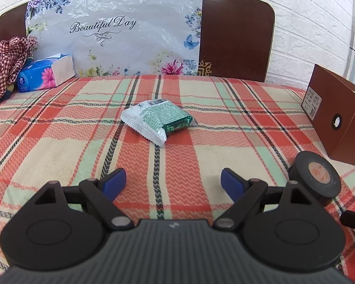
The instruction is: Organize objects
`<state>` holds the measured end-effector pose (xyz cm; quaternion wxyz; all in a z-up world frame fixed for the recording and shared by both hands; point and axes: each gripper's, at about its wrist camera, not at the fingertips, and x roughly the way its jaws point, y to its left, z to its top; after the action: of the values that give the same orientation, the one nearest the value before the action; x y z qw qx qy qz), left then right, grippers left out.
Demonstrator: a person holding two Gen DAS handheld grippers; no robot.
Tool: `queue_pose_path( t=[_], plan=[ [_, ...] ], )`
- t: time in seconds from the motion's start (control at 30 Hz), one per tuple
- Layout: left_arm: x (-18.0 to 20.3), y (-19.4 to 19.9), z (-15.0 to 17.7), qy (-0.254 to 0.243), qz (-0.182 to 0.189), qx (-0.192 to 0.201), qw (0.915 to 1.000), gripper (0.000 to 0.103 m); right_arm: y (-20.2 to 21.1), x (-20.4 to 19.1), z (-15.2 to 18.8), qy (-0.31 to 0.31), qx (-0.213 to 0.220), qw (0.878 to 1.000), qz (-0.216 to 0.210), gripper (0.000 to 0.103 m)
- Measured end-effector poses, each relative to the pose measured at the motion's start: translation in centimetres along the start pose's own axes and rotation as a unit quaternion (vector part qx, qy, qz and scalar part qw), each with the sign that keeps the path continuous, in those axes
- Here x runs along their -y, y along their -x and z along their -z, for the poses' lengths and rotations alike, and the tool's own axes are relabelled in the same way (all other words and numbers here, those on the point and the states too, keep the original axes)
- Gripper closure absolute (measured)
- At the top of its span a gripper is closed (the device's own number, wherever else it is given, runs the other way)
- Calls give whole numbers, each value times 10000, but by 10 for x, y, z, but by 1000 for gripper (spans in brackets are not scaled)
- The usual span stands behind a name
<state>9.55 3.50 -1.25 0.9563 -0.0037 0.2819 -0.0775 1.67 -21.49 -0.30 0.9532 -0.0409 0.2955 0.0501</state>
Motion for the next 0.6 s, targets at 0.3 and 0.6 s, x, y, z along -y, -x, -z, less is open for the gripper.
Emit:
queue_pose_path(
  t=[0.3,0.6],
  plan=[
    [0,-1,0,-23,-14,-9,10000,14,-1,2,0,-57,0,10000,-47,12],
    [2,0,0,-64,-39,-23,10000,14,0,2,0,-66,7,10000,-47,12]
  ],
)
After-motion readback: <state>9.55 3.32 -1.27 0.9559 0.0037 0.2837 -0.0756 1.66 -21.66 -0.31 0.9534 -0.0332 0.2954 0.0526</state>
